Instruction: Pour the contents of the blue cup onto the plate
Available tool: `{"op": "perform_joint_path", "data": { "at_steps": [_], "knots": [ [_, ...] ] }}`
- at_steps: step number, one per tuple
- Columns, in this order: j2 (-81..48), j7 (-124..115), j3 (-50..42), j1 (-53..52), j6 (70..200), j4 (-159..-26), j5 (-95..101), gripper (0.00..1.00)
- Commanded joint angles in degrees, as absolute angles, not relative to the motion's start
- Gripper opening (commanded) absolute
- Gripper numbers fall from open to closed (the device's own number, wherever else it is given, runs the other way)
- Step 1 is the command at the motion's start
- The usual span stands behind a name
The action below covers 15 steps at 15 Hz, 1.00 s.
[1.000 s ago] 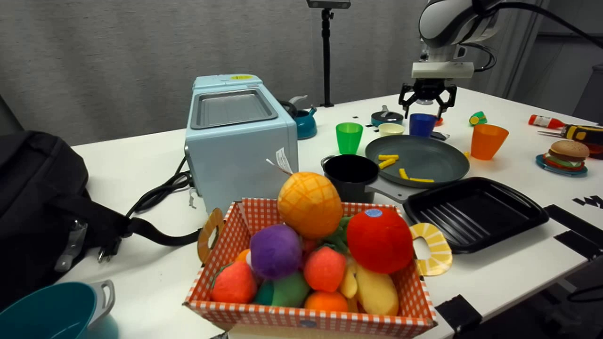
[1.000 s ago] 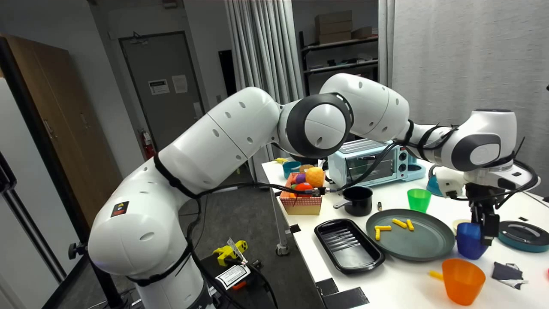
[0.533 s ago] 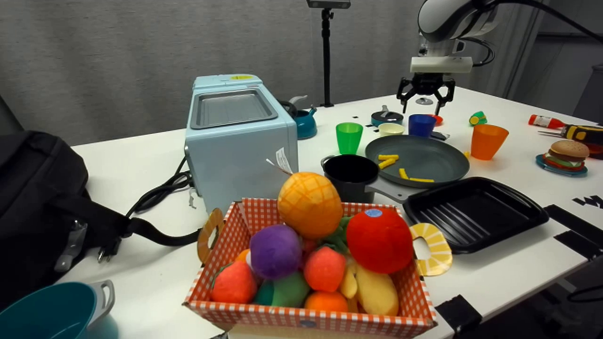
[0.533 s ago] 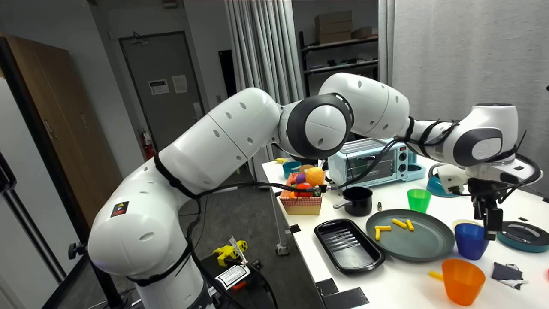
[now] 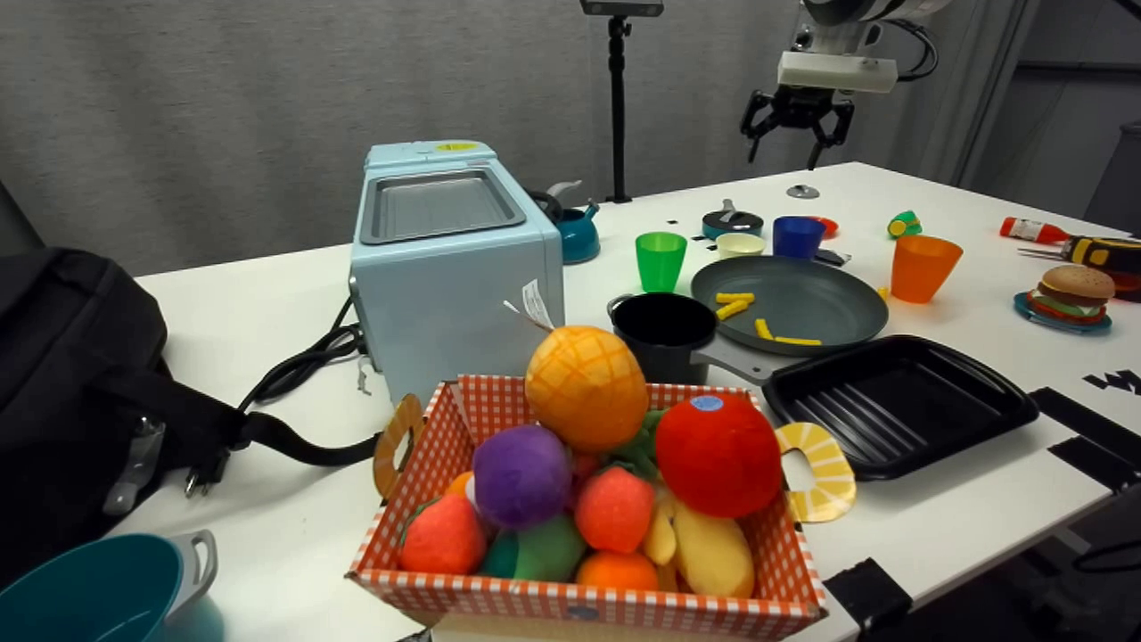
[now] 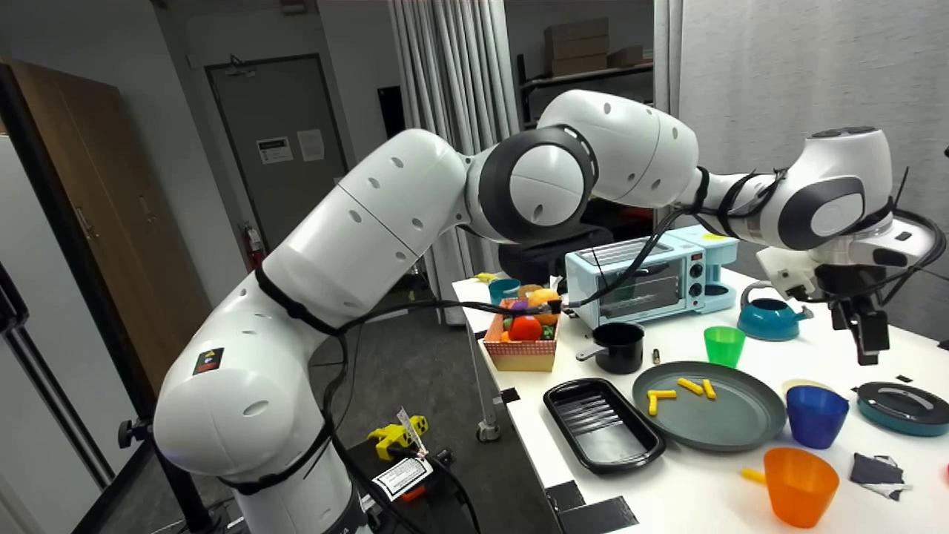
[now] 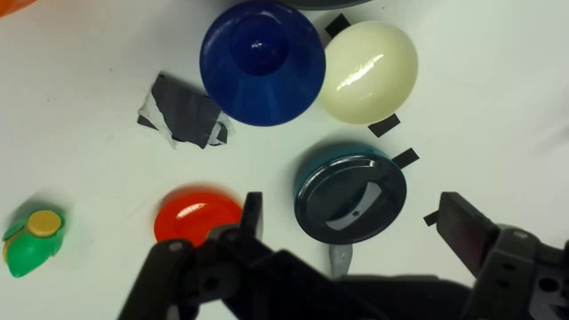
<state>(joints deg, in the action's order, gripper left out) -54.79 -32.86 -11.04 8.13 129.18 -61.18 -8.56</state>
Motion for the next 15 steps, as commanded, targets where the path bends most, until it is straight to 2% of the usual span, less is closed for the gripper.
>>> {"op": "perform_joint_path", "data": {
  "at_steps": [1, 15],
  "knots": [
    [-45.7, -25.9, -9.1, 7.4, 135.4, -73.8, -8.8, 1.00],
    [-24.4, -1.3, -2.2, 7.7, 150.3, -109.4, -8.9, 1.00]
  ]
}}
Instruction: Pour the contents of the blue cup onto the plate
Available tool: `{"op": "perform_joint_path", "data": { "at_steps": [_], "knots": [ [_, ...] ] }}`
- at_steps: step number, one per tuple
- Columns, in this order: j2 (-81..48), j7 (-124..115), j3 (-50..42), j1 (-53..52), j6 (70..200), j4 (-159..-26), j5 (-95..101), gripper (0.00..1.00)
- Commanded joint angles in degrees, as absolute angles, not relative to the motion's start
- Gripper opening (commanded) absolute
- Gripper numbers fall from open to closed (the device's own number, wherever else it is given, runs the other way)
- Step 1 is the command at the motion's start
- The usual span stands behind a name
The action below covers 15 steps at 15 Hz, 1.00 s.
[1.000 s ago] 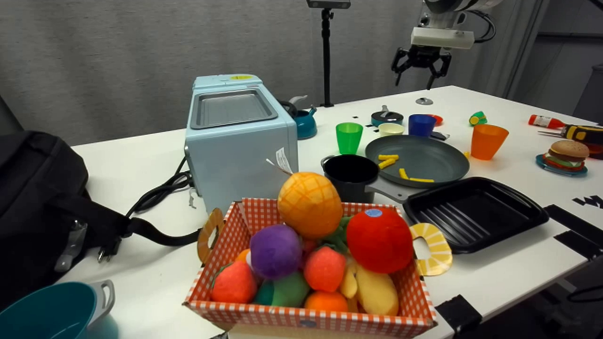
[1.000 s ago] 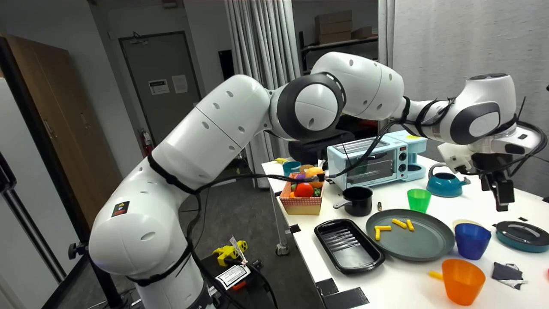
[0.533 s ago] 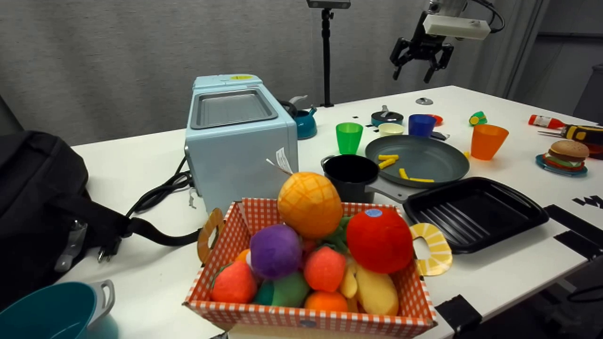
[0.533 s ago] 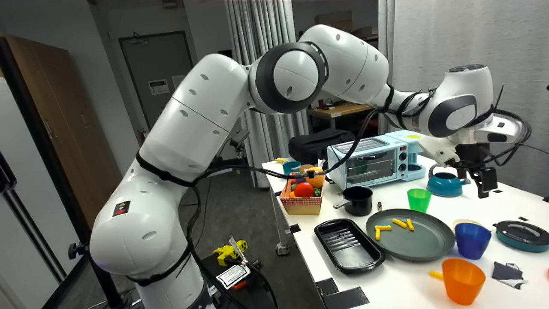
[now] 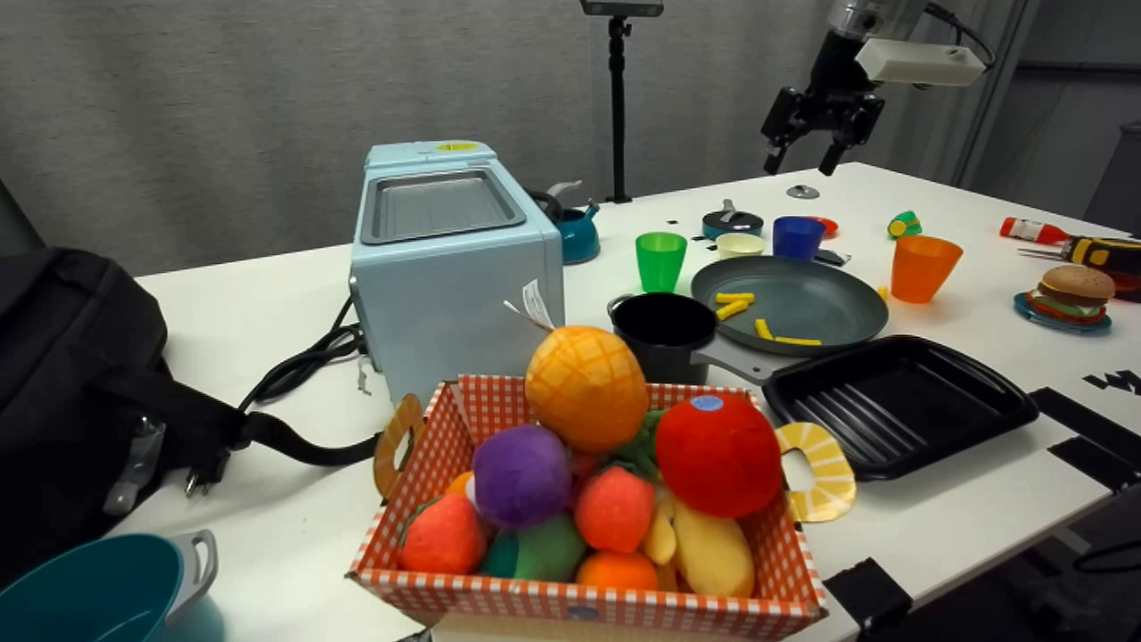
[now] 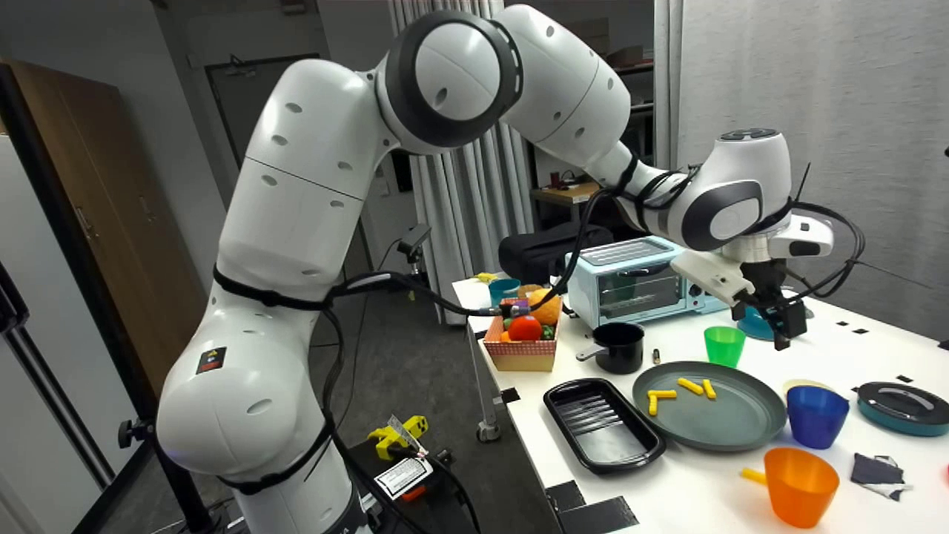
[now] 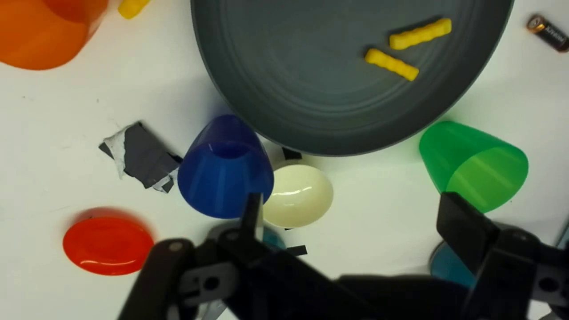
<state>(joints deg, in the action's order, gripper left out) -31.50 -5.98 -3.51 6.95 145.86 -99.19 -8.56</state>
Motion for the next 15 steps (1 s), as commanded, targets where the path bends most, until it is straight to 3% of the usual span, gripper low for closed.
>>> {"op": "perform_joint_path", "data": {
  "at_steps": [1, 5, 6, 15],
  "knots": [
    [-23.0, 0.0, -1.9, 7.9, 151.7, -111.7, -9.0, 1.00],
    [-18.3, 5.4, -0.8, 8.6, 156.8, -119.5, -9.4, 1.00],
    [-22.6, 1.5, -2.2, 7.2, 153.7, -113.6, -8.4, 1.00],
    [-19.8, 3.1, -2.0, 7.3, 155.3, -117.6, -8.4, 1.00]
  ]
}}
